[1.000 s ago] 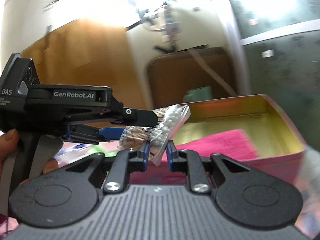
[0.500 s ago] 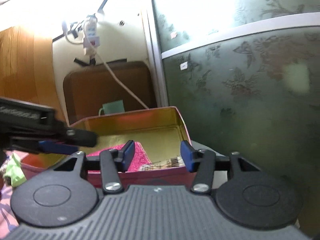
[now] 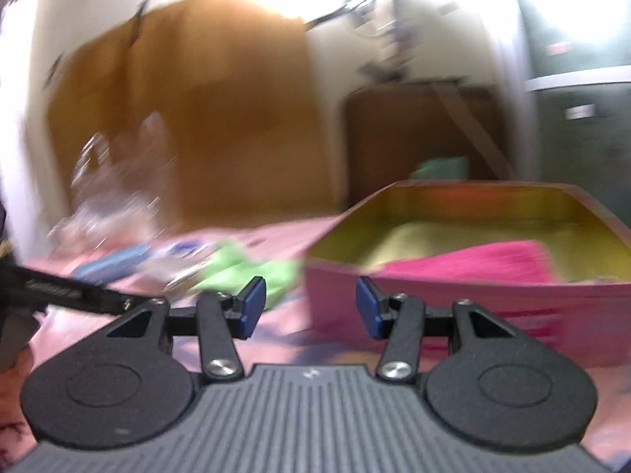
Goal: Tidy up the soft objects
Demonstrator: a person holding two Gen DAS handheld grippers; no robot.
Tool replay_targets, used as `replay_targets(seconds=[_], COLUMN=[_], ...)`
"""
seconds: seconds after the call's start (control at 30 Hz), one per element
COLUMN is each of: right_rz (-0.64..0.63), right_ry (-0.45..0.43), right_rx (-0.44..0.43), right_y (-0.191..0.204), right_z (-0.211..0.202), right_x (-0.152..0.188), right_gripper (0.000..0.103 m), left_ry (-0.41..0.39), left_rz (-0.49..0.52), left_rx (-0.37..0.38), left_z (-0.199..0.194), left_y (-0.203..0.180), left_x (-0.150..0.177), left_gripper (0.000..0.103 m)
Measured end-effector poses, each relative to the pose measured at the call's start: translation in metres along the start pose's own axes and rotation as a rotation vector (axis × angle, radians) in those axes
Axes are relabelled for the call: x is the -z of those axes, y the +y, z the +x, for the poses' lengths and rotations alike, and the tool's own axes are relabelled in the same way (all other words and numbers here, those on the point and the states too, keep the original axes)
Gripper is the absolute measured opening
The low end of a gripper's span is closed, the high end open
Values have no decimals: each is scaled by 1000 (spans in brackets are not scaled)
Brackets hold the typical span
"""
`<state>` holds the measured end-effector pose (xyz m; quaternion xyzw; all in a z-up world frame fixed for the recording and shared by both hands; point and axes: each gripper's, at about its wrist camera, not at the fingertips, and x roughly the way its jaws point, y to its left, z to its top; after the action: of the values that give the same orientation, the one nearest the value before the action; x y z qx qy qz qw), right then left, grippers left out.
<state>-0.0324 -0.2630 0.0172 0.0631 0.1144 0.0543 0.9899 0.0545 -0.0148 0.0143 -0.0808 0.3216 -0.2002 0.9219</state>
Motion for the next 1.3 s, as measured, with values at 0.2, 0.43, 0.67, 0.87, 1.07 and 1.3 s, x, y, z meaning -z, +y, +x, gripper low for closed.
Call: replay_targets(seconds=[0.2,0.43,0.67,0.87,1.07,1.3], right_rz=[-147,-144,-89,-75,-86,-232], right_ry=[138,212,336,335,146,214], right_rx=[-117,-83,-49,-73,-140,-214], right_y=[61,78,70,75,81,100], right_z=[58,127,182,183,103,26], right_x=[-4,-26,-27,-42,-51,11], right_gripper=[52,52,47,5,5,7], left_ry=[-67,-81,-99,-106,-109,-78], left_rz=[-133,-104,-81,-99,-133,-178], left_rx=[-26,-18,-13,-3,28,122], left_z=[-9,-13,-11,-13,-16,-15], left_y=[52,46,41,44,52,53], left_x=[11,11,17,17,16,15], left_gripper=[67,67,67,68,68,68])
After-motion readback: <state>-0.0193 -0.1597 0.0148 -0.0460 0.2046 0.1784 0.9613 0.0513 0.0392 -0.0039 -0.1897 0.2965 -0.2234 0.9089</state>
